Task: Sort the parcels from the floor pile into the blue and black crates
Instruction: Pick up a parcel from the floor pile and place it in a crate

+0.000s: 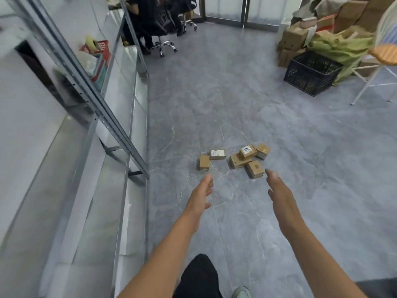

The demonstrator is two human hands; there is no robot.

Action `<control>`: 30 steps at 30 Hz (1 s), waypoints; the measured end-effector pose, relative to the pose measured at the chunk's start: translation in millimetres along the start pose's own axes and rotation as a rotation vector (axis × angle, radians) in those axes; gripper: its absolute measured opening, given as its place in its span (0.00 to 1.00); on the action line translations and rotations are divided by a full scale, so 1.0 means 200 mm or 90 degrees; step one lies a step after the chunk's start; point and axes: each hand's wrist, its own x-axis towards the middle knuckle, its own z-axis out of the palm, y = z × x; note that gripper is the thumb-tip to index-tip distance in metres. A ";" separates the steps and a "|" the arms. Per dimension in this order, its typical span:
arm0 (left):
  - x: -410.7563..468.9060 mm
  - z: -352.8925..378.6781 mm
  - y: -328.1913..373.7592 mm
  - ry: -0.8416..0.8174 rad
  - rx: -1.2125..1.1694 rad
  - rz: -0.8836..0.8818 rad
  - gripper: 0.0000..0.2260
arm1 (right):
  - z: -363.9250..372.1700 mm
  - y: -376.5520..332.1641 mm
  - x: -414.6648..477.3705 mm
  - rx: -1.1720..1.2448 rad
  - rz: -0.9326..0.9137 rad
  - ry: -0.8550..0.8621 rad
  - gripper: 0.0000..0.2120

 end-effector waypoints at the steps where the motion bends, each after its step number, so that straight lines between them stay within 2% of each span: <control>1: 0.01 -0.01 -0.01 0.008 -0.005 -0.007 0.28 | 0.01 0.00 0.02 0.003 0.001 -0.009 0.30; 7: 0.25 -0.09 0.03 0.037 -0.014 -0.040 0.27 | 0.14 -0.04 0.25 -0.011 0.062 -0.025 0.32; 13: 0.69 -0.26 0.13 0.032 -0.021 -0.084 0.26 | 0.40 -0.07 0.65 -0.021 0.100 -0.044 0.40; 21: 1.29 -0.56 0.33 -0.011 0.004 -0.143 0.28 | 0.77 -0.17 1.16 -0.023 0.162 -0.008 0.37; 24: 1.47 -0.60 0.43 -0.007 0.012 -0.153 0.28 | 0.86 -0.22 1.32 -0.020 0.183 0.006 0.34; 30: 1.83 -0.60 0.58 0.005 0.014 -0.172 0.28 | 0.98 -0.25 1.72 -0.024 0.204 -0.002 0.34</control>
